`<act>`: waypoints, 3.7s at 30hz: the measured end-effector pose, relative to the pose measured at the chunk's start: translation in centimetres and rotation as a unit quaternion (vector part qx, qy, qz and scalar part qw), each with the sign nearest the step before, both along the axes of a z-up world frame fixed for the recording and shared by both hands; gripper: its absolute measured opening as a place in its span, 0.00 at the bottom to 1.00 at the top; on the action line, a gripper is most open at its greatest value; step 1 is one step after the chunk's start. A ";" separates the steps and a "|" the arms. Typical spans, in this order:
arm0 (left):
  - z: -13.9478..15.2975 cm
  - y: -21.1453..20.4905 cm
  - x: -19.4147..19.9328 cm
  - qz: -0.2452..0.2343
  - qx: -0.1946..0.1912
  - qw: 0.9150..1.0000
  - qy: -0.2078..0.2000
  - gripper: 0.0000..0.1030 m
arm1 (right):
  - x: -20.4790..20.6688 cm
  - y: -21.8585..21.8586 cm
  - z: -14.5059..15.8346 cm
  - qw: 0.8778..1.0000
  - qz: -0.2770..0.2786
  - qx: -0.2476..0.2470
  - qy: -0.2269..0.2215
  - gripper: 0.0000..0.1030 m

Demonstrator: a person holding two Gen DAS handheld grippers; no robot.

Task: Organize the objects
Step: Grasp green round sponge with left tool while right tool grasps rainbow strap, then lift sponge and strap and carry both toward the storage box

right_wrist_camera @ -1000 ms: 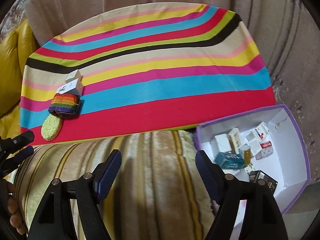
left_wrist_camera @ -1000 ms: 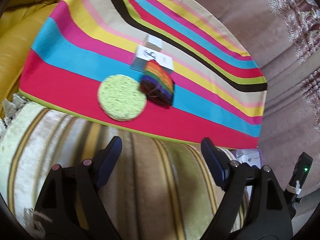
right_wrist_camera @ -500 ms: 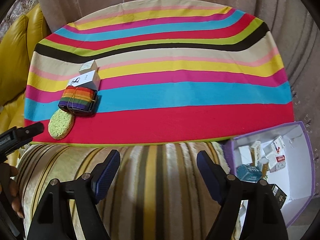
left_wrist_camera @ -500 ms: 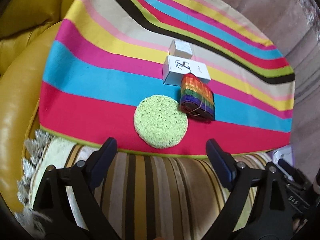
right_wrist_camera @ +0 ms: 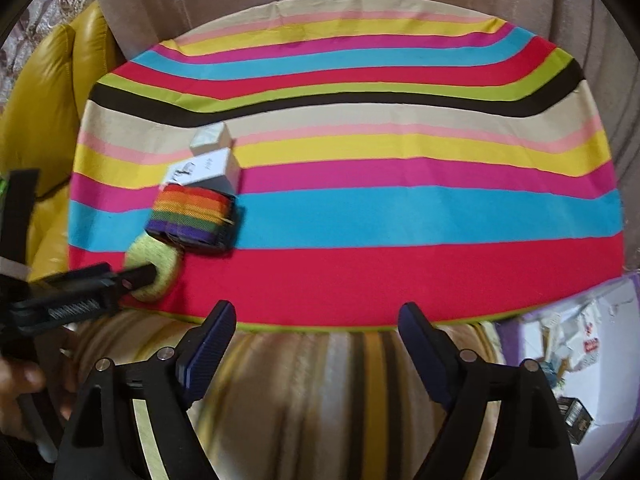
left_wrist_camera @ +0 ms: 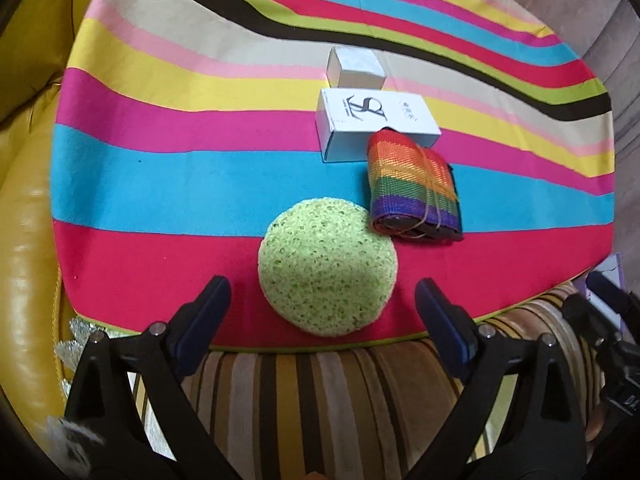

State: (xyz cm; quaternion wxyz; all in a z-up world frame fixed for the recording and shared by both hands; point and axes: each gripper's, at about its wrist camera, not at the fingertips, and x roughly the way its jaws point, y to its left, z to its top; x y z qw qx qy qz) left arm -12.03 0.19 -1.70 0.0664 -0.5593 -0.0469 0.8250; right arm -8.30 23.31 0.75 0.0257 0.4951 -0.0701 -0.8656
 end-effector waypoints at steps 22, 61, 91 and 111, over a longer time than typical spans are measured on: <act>-0.9 -0.3 -0.7 -0.028 -0.009 1.000 -0.003 0.80 | -7.0 -6.4 -1.1 0.993 0.038 -0.116 0.007 0.87; -0.3 -4.5 3.0 0.087 -0.013 0.996 0.034 0.80 | -10.8 -12.8 -3.4 0.998 0.052 0.015 -0.032 0.82; 3.2 -0.3 5.8 0.050 -0.022 0.995 0.082 0.80 | -1.6 -3.6 1.3 0.999 -0.021 0.026 0.034 0.83; 4.7 6.7 7.0 -0.029 -0.008 0.995 0.097 0.80 | 3.3 4.2 1.8 0.995 -0.090 0.037 0.033 0.83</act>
